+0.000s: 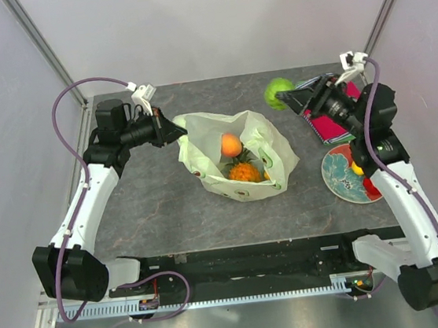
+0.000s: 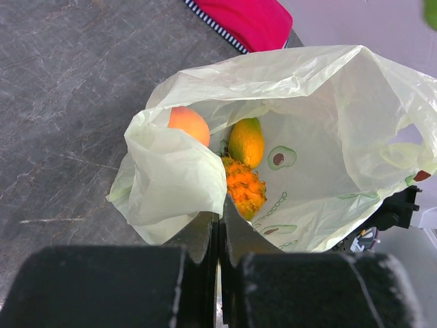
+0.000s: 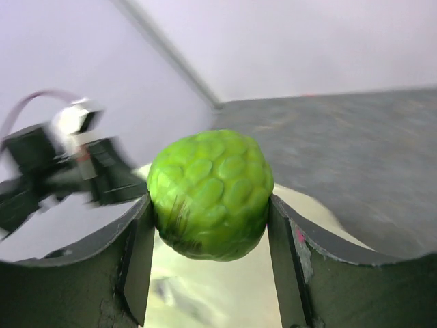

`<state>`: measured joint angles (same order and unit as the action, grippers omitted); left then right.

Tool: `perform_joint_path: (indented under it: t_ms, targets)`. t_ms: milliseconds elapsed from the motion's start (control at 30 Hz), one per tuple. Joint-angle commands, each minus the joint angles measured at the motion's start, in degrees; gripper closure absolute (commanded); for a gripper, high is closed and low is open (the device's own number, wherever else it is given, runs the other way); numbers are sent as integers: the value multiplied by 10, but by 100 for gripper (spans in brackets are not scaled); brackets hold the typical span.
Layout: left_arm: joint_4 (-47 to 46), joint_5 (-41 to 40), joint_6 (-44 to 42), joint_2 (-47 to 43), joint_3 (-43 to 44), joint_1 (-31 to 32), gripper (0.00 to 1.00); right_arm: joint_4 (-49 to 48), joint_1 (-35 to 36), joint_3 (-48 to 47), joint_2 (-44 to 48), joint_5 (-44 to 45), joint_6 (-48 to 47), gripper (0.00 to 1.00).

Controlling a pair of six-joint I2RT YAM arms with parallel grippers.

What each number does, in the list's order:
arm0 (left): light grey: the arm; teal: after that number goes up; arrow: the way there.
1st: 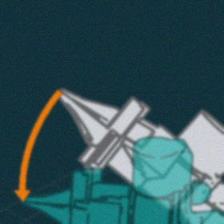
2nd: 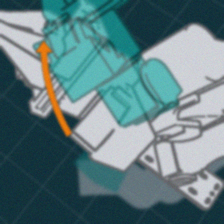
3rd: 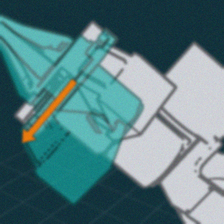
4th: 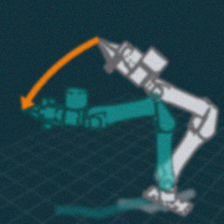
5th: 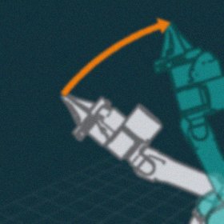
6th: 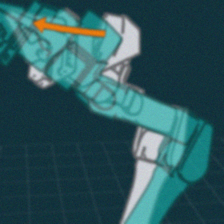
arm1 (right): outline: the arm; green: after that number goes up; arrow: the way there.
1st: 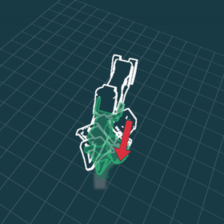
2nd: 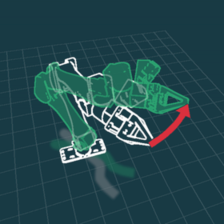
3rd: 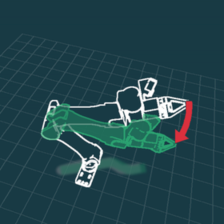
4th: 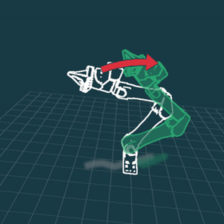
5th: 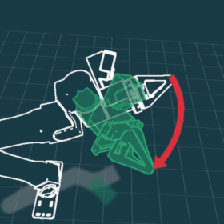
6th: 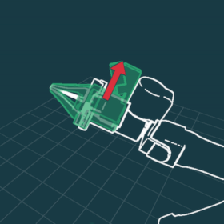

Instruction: Place the fruits into the plastic bag

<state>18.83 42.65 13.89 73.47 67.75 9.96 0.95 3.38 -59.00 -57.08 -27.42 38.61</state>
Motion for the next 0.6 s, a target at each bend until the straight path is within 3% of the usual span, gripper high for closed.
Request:
perform_joint_path:
  t_ms: [0, 167, 333, 567]
  targets:
    - [-23, 19, -1, -5, -2, -4, 98, -69, 122, -84, -21, -10, -61, 80]
    - [-22, 18, -2, -6, -2, -4, 98, 19, 273, -163, -77, 39, -170, 80]
    - [-22, 16, -3, -7, -3, -4, 98, 166, 381, -263, -158, 200, -293, 81]
    - [-23, 18, -1, -5, -2, -4, 98, 341, 499, -354, -247, 381, -356, 82]
